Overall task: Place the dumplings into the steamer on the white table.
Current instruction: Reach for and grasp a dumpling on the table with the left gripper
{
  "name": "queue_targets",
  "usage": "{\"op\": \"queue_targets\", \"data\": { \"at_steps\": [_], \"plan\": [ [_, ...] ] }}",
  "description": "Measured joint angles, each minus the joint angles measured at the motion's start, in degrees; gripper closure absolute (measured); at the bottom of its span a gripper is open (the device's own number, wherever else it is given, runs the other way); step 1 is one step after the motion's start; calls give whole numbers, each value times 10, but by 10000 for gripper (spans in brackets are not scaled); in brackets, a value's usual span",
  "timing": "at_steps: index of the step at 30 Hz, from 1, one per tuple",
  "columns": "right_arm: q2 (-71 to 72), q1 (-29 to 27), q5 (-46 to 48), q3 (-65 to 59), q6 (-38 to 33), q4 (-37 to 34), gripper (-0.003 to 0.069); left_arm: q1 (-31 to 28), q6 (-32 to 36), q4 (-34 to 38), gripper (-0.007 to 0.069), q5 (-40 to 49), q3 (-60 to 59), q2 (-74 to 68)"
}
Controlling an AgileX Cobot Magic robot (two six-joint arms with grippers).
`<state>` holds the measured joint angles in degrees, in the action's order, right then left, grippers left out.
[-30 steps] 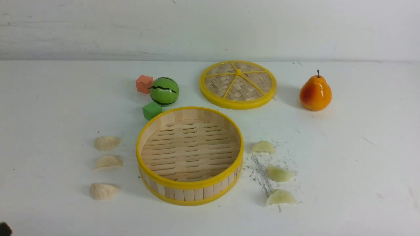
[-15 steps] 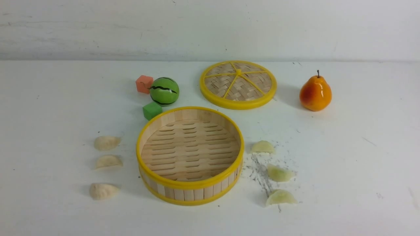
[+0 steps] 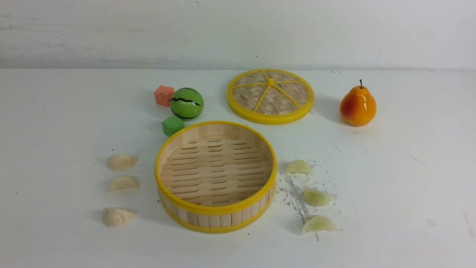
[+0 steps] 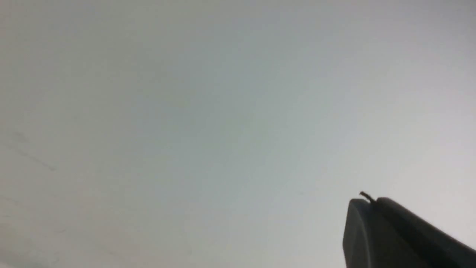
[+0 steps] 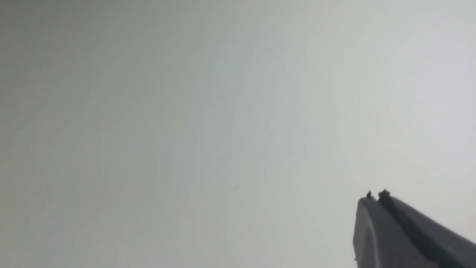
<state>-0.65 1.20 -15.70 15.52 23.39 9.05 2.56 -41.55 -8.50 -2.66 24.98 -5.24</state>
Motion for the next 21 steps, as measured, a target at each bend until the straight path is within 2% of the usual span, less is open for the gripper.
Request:
{"op": "queue_targets", "data": {
  "at_steps": [3, 6, 8, 9, 11, 14, 17, 18, 19, 21],
  "plan": [
    [-45, 0, 121, 62, -31, 3, 667, 0, 5, -30, 638, 52, 36, -69],
    [-101, 0, 236, 102, -53, 6, 668, 0, 3, -29, 638, 87, 39, -144],
    [-154, 0, 323, 116, -63, 5, 668, 0, 0, -6, 638, 134, 39, -209],
    [-163, 0, 329, 117, -65, 5, 668, 0, 0, 1, 638, 139, 40, -214],
    [-226, 0, 411, 118, -69, -18, 667, 0, 27, 53, 638, 214, 49, -272],
    [-294, 0, 488, 118, -96, -77, 667, 0, 122, 129, 638, 304, 70, -328],
    [-368, 0, 548, 118, -188, -155, 666, 0, 252, 235, 638, 392, 95, -387],
    [-373, 0, 551, 118, -196, -155, 666, 0, 260, 251, 638, 397, 96, -392],
    [-404, 0, 568, 118, -262, -201, 664, 0, 322, 316, 638, 425, 110, -426],
    [-444, 0, 574, 118, -331, -259, 664, 0, 378, 378, 638, 439, 125, -466]
  ]
}}
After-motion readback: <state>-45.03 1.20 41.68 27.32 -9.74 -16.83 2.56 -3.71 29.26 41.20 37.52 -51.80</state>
